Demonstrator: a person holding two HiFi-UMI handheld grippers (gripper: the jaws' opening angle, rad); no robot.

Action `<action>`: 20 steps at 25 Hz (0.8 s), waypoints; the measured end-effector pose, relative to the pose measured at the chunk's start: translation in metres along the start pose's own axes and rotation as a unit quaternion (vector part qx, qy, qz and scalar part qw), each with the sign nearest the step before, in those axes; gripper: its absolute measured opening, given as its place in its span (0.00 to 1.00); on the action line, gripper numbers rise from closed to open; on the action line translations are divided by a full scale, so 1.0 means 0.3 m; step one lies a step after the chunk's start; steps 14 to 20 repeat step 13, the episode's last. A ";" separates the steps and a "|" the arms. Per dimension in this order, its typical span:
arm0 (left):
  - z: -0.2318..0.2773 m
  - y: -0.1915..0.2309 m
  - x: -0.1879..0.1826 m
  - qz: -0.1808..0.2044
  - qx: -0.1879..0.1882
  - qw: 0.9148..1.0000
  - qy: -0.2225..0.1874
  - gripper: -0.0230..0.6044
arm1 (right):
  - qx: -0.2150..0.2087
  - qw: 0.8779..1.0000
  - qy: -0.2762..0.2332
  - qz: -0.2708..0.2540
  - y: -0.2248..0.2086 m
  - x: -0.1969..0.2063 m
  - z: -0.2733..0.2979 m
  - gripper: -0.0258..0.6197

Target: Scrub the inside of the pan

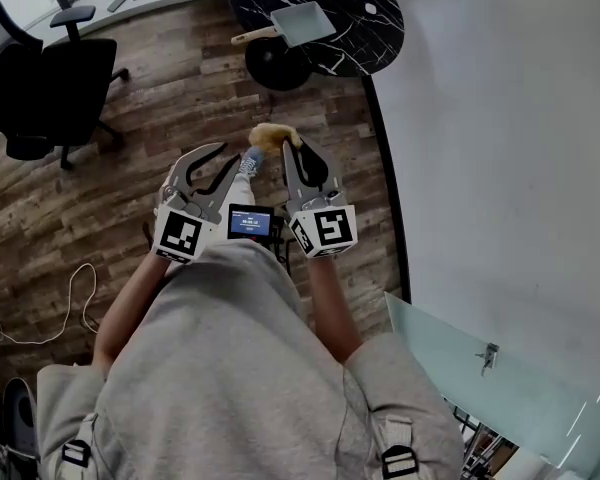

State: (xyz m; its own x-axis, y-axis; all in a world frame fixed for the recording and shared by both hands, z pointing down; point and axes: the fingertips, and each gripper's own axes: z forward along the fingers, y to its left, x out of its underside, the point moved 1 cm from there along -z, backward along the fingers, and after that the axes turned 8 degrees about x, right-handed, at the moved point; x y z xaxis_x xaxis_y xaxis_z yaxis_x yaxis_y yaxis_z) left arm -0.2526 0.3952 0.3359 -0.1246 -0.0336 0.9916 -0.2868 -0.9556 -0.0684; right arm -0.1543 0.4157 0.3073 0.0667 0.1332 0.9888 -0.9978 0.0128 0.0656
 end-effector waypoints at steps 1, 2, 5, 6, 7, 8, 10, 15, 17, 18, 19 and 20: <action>-0.010 -0.007 -0.009 -0.002 0.002 1.000 -0.004 0.19 | 0.001 1.000 -0.003 -0.004 0.006 -0.007 -0.009 0.12; -0.019 -0.010 -0.019 -0.003 0.004 1.000 -0.009 0.19 | 0.002 1.000 -0.007 -0.006 0.010 -0.013 -0.014 0.12; -0.030 -0.017 -0.044 0.000 0.014 1.000 -0.017 0.19 | 0.008 1.000 -0.016 -0.009 0.007 -0.025 -0.019 0.12; -0.030 -0.021 -0.051 0.000 0.019 1.000 -0.019 0.20 | 0.009 1.000 -0.017 -0.012 0.005 -0.029 -0.021 0.12; -0.030 -0.023 -0.057 -0.001 0.023 1.000 -0.020 0.20 | 0.009 1.000 -0.019 -0.014 0.005 -0.034 -0.022 0.12; -0.030 -0.024 -0.064 -0.002 0.025 0.999 -0.022 0.20 | 0.009 1.000 -0.021 -0.016 0.006 -0.040 -0.021 0.12; -0.030 -0.024 -0.075 0.001 0.027 0.999 -0.023 0.20 | 0.008 1.000 -0.024 -0.019 0.012 -0.053 -0.021 0.12; -0.032 -0.031 -0.087 0.004 0.030 0.999 -0.025 0.21 | 0.009 0.999 -0.023 -0.027 0.021 -0.066 -0.030 0.12; -0.032 -0.031 -0.087 0.004 0.030 0.999 -0.025 0.21 | 0.009 0.999 -0.023 -0.027 0.021 -0.066 -0.030 0.12; -0.032 -0.031 -0.087 0.004 0.030 0.999 -0.025 0.21 | 0.009 0.999 -0.023 -0.027 0.021 -0.066 -0.030 0.12; -0.032 -0.031 -0.087 0.004 0.030 0.999 -0.025 0.21 | 0.009 0.999 -0.023 -0.027 0.021 -0.066 -0.030 0.12; -0.032 -0.031 -0.087 0.004 0.030 0.999 -0.025 0.21 | 0.009 0.999 -0.023 -0.027 0.021 -0.066 -0.030 0.12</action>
